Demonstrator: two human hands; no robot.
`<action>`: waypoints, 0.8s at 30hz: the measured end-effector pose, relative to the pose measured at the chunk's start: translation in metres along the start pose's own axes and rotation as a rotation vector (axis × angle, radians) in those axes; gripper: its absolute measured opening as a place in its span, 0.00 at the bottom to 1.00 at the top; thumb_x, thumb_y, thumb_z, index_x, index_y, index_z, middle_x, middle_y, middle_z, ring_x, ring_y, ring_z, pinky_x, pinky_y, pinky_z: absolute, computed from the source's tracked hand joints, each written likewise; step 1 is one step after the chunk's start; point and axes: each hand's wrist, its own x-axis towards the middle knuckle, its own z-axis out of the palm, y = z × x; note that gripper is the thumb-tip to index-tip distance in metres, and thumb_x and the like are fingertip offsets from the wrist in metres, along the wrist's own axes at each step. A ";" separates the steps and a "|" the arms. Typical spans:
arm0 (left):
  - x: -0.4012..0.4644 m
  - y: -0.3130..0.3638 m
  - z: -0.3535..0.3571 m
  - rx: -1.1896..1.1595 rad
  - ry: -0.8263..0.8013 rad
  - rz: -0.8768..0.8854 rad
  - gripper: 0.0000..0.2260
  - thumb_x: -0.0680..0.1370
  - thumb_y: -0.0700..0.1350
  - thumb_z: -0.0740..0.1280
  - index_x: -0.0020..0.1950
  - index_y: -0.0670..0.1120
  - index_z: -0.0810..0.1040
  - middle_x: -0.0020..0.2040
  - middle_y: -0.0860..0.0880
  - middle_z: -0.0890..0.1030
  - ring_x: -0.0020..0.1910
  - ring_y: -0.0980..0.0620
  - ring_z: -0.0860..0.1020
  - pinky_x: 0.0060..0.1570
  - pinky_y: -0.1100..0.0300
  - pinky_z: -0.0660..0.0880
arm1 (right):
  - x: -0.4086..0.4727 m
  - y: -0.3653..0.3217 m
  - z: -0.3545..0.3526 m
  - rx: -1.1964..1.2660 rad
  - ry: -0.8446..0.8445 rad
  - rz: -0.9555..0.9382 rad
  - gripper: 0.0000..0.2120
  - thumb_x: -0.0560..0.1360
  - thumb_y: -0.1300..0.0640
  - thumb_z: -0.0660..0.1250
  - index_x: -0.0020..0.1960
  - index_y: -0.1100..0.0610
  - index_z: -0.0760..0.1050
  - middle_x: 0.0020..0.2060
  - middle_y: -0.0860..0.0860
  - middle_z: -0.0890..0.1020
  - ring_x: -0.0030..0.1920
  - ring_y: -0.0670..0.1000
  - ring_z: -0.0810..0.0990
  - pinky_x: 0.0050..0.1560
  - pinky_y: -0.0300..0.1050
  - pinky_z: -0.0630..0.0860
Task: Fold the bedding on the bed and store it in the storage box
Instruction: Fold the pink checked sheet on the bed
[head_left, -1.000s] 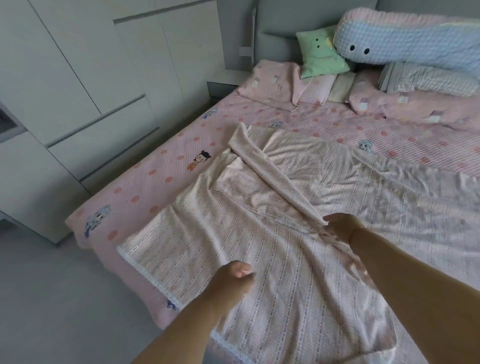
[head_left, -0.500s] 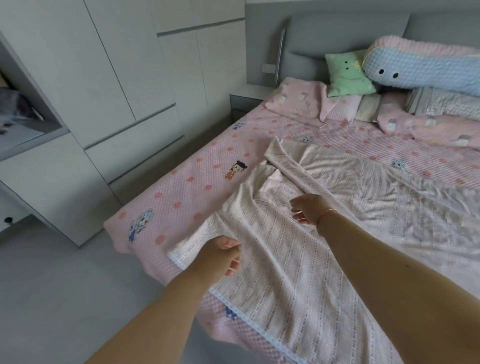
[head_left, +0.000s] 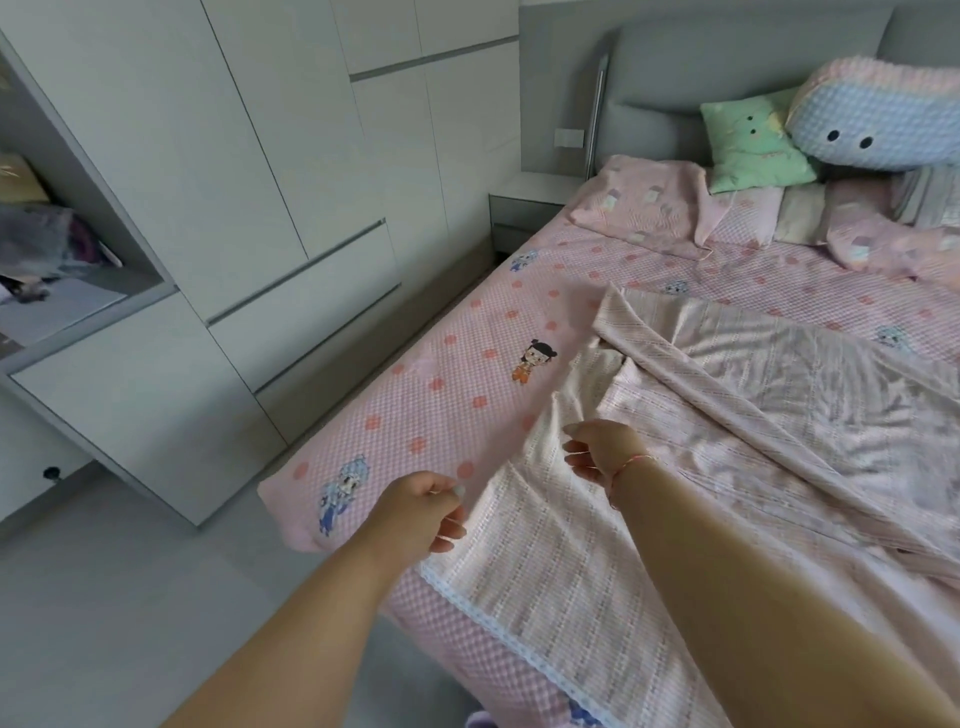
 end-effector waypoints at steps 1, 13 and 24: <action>0.018 0.004 -0.010 0.012 -0.017 -0.001 0.05 0.80 0.41 0.65 0.52 0.42 0.79 0.40 0.46 0.83 0.35 0.51 0.80 0.35 0.61 0.76 | 0.013 -0.003 0.014 0.041 0.010 0.015 0.03 0.76 0.61 0.65 0.44 0.60 0.75 0.33 0.53 0.77 0.32 0.49 0.74 0.35 0.41 0.73; 0.202 0.051 -0.091 0.058 -0.155 -0.017 0.05 0.80 0.42 0.65 0.50 0.42 0.79 0.42 0.43 0.83 0.38 0.49 0.81 0.44 0.53 0.79 | 0.117 -0.031 0.111 0.295 0.187 0.134 0.01 0.76 0.63 0.63 0.46 0.61 0.73 0.32 0.55 0.75 0.29 0.50 0.71 0.31 0.41 0.70; 0.336 0.078 -0.195 0.091 -0.386 0.102 0.05 0.81 0.41 0.64 0.51 0.41 0.78 0.38 0.46 0.82 0.33 0.53 0.79 0.33 0.61 0.77 | 0.178 -0.083 0.227 0.479 0.458 0.008 0.03 0.78 0.61 0.63 0.51 0.60 0.74 0.27 0.51 0.75 0.19 0.43 0.71 0.25 0.36 0.69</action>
